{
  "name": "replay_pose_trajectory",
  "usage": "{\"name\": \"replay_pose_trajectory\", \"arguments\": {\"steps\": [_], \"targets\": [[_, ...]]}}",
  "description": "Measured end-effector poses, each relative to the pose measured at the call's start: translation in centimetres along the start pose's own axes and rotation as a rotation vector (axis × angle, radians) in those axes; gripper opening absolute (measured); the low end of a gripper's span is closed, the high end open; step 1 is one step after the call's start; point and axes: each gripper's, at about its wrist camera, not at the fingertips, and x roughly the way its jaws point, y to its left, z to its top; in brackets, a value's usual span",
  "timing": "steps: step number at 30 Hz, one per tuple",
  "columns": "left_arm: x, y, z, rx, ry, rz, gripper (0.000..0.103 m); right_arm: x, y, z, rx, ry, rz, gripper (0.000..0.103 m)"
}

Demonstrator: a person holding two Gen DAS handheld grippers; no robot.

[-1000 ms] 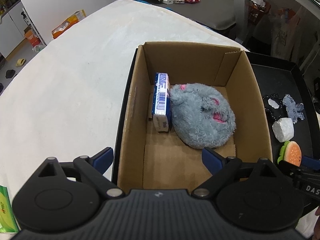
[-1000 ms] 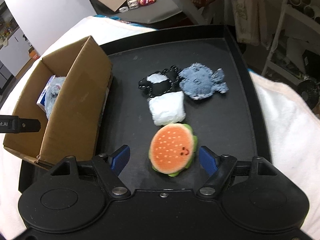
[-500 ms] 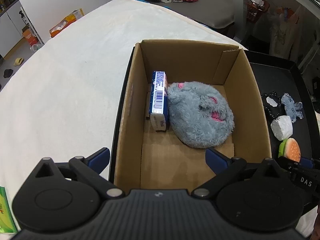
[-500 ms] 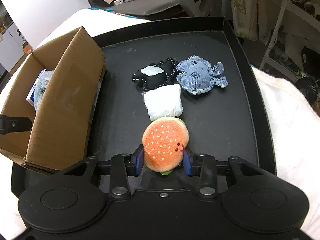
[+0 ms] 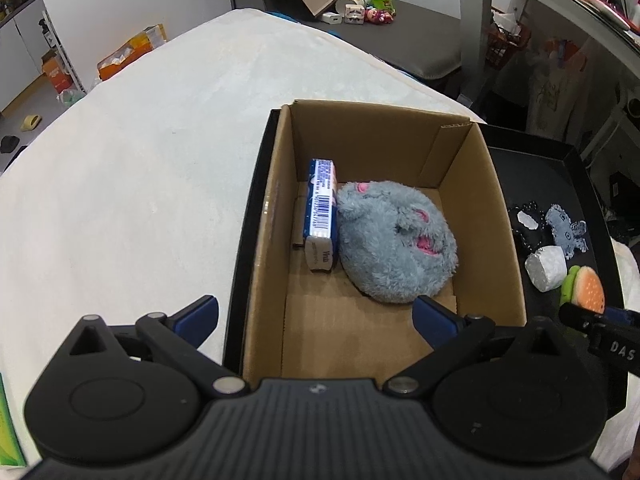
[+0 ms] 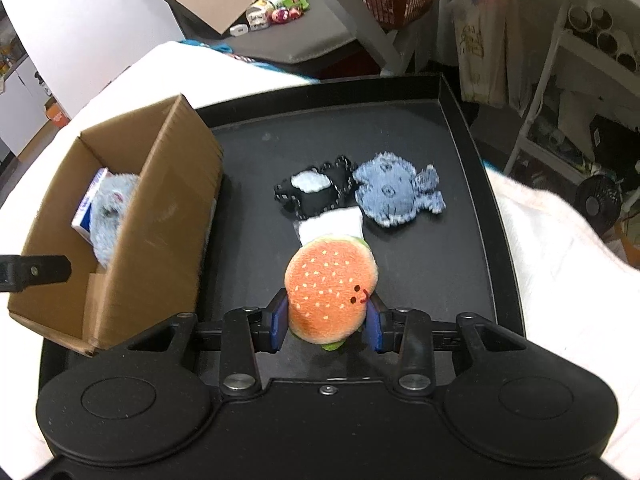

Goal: Organize soft objects
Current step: 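Grasp the burger plush with the right gripper and lift it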

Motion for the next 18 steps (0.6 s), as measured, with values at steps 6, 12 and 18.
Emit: {"name": "replay_pose_trajectory", "arguments": {"steps": [6, 12, 18], "targets": [[-0.4, 0.9, 0.0, -0.014, -0.020, -0.018, 0.102, -1.4, 1.0, 1.0, -0.006, -0.032, 0.020, 0.038], [-0.7, 1.9, 0.0, -0.030, -0.056, -0.034, 0.101, -2.6, 2.6, 2.1, -0.023, -0.057, 0.029, 0.038], [-0.6, 2.5, 0.0, -0.010, -0.063, -0.084, 0.100, -3.3, 4.2, 3.2, -0.048, -0.078, 0.027, 0.038]]}}
